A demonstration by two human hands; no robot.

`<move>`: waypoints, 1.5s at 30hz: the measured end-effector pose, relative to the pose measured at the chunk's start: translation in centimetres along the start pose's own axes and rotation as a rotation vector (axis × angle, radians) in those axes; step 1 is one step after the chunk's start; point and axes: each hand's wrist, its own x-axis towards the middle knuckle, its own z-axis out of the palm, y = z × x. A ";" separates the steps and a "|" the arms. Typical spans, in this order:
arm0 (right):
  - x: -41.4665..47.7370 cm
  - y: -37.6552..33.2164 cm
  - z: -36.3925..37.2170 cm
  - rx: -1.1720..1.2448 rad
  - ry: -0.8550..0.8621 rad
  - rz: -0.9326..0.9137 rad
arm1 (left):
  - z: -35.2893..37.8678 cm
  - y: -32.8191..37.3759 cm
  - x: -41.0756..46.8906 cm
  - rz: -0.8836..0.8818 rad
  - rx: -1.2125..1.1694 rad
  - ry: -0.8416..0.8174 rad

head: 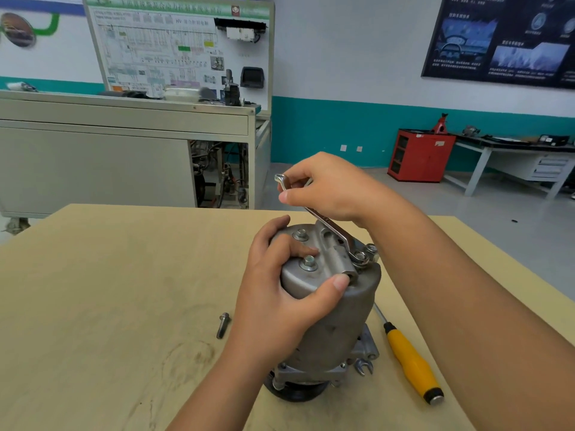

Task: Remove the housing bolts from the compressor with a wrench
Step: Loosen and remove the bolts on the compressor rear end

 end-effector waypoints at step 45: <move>0.7 3.5 1.5 0.785 0.255 0.439 | -0.7 -0.1 0.5 -0.031 -0.002 0.008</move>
